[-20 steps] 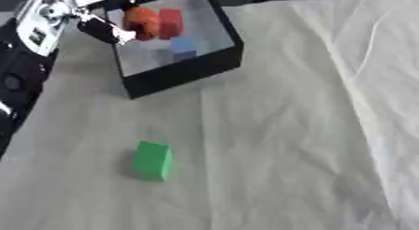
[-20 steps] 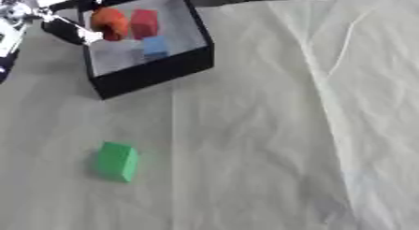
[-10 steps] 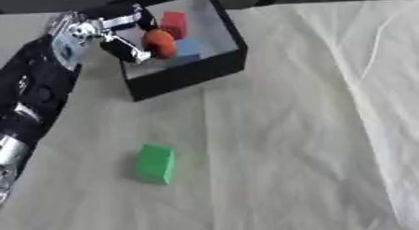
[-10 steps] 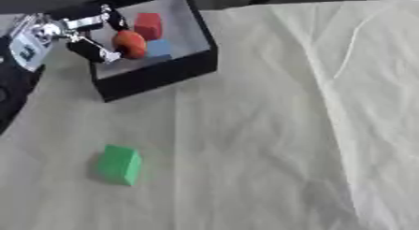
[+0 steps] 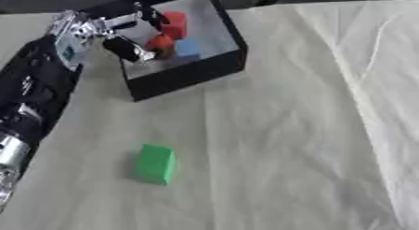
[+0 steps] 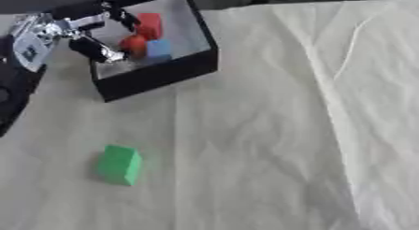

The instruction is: Pick up objects on the table and place them in the box.

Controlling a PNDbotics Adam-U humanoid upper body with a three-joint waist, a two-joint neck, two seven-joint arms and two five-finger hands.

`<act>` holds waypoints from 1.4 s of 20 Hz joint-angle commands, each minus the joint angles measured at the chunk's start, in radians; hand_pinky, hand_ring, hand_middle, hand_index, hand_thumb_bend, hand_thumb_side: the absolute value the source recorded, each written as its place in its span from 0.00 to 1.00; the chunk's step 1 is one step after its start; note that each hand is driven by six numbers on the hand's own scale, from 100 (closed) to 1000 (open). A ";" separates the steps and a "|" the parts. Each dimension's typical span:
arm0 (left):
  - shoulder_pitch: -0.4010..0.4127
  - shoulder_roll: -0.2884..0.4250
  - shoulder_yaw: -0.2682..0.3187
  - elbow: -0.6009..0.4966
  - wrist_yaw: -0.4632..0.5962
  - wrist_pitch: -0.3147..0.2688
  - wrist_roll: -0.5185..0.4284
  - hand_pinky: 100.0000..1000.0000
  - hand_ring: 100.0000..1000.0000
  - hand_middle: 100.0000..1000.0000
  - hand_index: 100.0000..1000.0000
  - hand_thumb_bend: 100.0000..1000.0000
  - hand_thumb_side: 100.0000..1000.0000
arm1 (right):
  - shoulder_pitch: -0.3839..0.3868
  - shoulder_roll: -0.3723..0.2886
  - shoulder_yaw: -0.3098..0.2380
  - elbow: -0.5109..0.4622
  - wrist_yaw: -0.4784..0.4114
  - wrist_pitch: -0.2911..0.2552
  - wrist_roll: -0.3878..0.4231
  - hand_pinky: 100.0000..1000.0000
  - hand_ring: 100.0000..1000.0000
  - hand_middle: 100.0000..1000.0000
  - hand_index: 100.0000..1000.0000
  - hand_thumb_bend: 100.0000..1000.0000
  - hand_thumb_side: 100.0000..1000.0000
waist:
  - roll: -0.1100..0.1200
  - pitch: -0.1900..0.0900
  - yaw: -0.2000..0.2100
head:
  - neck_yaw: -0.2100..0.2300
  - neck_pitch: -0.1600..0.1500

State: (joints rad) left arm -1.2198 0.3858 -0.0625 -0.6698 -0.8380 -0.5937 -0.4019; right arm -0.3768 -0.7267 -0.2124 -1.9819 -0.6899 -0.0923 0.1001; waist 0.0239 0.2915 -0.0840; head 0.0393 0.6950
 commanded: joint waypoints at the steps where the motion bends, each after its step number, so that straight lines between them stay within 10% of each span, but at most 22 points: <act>1: -0.012 0.025 0.000 -0.067 0.090 0.021 -0.007 0.85 0.74 0.60 0.84 0.00 0.12 | 0.002 -0.031 -0.013 -0.018 0.007 -0.003 -0.005 1.00 0.76 0.63 0.77 0.00 0.47 | 0.010 -0.023 0.006 | -0.018 0.017; 4: 0.010 0.054 -0.035 -0.166 0.240 0.035 -0.041 0.84 0.74 0.59 0.84 0.00 0.22 | 0.022 -0.041 -0.017 -0.018 0.009 -0.009 -0.011 1.00 0.76 0.63 0.77 0.00 0.46 | 0.011 -0.038 0.023 | -0.045 0.039; 5: 0.019 0.069 -0.050 -0.207 0.291 0.043 -0.056 0.84 0.73 0.59 0.84 0.00 0.09 | 0.028 -0.043 -0.018 -0.018 0.010 -0.009 -0.013 1.00 0.76 0.63 0.77 0.00 0.47 | 0.012 -0.043 0.029 | -0.052 0.044; 12: 0.107 0.183 -0.151 -0.486 0.564 0.129 -0.161 0.84 0.74 0.60 0.82 0.00 0.03 | 0.060 -0.057 -0.022 -0.018 0.010 -0.016 -0.024 1.00 0.76 0.64 0.77 0.00 0.47 | 0.008 -0.074 0.070 | -0.095 0.073; 28: 0.403 0.357 -0.301 -1.016 0.775 0.364 -0.155 0.83 0.73 0.67 0.84 0.00 0.18 | 0.103 -0.055 -0.026 -0.018 0.035 -0.016 -0.030 1.00 0.76 0.64 0.77 0.00 0.47 | -0.001 -0.096 0.130 | -0.131 0.075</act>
State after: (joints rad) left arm -0.8067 0.7064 -0.3649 -1.6456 -0.0656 -0.2486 -0.5562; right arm -0.2691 -0.7480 -0.2272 -1.9819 -0.6613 -0.1109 0.0719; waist 0.0274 0.2330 0.0463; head -0.0885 0.7638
